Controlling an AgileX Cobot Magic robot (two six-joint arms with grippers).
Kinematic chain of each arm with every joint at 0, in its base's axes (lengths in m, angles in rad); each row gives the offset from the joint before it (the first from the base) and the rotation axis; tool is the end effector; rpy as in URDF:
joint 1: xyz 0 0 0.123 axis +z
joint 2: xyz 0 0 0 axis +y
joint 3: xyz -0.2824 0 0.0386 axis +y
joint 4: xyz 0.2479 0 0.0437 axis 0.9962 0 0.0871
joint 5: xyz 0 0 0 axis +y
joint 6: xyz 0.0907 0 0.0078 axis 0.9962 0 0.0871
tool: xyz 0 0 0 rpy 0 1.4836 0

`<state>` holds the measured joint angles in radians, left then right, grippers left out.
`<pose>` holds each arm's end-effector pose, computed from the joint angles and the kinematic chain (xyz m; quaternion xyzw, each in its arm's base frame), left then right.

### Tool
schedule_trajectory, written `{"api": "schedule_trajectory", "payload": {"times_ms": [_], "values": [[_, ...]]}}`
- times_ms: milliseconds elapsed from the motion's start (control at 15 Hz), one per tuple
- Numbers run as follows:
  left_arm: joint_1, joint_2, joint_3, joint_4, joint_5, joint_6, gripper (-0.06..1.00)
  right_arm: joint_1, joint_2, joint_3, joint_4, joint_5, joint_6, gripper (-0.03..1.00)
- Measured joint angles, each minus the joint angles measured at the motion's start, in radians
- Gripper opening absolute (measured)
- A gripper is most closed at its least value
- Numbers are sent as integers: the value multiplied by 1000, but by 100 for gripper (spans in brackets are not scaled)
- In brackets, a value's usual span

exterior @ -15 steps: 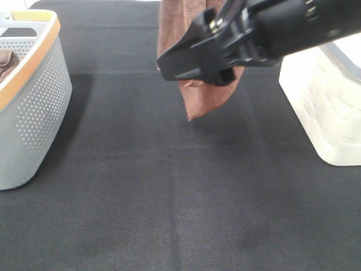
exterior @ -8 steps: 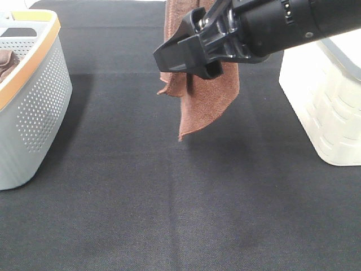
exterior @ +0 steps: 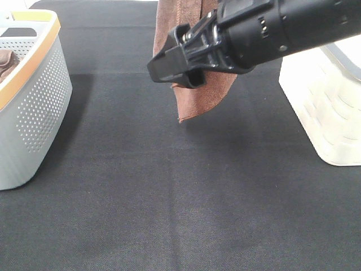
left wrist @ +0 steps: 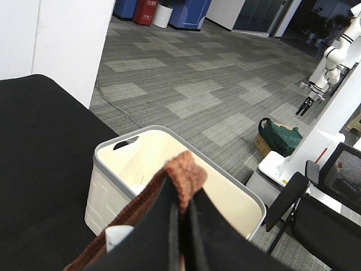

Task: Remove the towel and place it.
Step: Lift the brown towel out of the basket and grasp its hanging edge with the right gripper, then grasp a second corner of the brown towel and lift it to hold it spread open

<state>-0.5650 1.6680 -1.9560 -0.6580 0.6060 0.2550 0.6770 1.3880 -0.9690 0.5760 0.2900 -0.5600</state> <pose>0.3003 -0.2280 0.5018 0.2096 0.7177 -0.3962 0.5329 0.2297 0.2029 0.2976 -0.3275 0.8137 0.2219 0.4258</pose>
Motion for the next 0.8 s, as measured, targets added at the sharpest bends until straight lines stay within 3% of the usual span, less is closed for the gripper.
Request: {"api": "schedule_trajectory", "payload": {"times_ms": [200, 400, 600, 800], "values": [[0, 0, 0, 0, 0, 0, 0, 0, 14, 0, -6, -53, 9, 57], [0, 0, 0, 0, 0, 0, 0, 0, 14, 0, -6, -93, 36, 56], [0, 0, 0, 0, 0, 0, 0, 0, 14, 0, -6, -83, 50, 73], [0, 0, 0, -7, 0, 0, 0, 0, 19, 0, -6, -81, 51, 77]]}}
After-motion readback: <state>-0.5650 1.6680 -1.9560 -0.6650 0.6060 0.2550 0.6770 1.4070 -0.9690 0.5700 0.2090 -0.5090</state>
